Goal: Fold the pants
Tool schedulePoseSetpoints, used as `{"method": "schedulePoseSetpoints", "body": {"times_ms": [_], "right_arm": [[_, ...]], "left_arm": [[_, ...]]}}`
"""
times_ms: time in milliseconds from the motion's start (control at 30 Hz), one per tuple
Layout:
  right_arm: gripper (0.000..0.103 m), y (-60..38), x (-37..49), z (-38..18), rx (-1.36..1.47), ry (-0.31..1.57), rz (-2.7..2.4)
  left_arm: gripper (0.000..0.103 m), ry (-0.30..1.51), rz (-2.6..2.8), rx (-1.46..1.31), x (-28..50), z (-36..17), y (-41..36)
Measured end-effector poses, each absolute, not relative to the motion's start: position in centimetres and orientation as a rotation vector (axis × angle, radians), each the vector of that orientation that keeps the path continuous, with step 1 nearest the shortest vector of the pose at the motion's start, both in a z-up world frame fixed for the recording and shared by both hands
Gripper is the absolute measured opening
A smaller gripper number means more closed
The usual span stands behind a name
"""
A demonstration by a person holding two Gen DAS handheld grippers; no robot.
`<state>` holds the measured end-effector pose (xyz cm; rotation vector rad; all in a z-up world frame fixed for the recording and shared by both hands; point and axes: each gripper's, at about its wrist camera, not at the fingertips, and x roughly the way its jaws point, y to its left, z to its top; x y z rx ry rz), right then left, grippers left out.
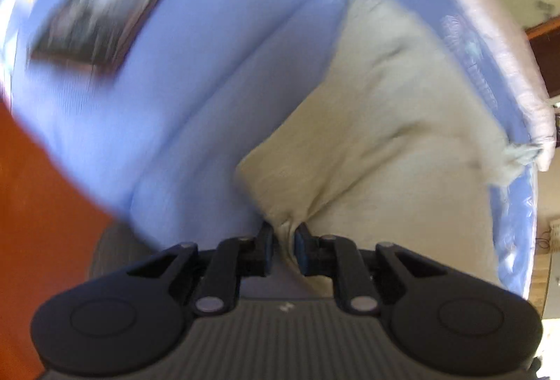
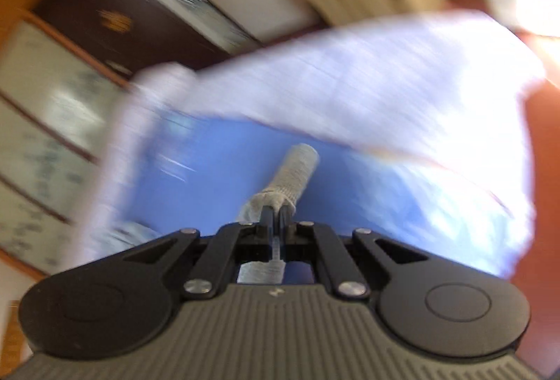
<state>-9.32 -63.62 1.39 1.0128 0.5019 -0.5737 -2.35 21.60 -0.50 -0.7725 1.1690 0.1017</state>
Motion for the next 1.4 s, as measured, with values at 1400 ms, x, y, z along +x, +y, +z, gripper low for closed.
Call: {"method": "schedulePoseSetpoints", "body": {"times_ms": [1400], "right_arm": [[0.032, -45.8, 32.2, -0.4, 0.445, 0.671, -0.043]], "left_arm": [[0.046, 0.735, 0.086, -0.045, 14.6, -1.6, 5.4]]}}
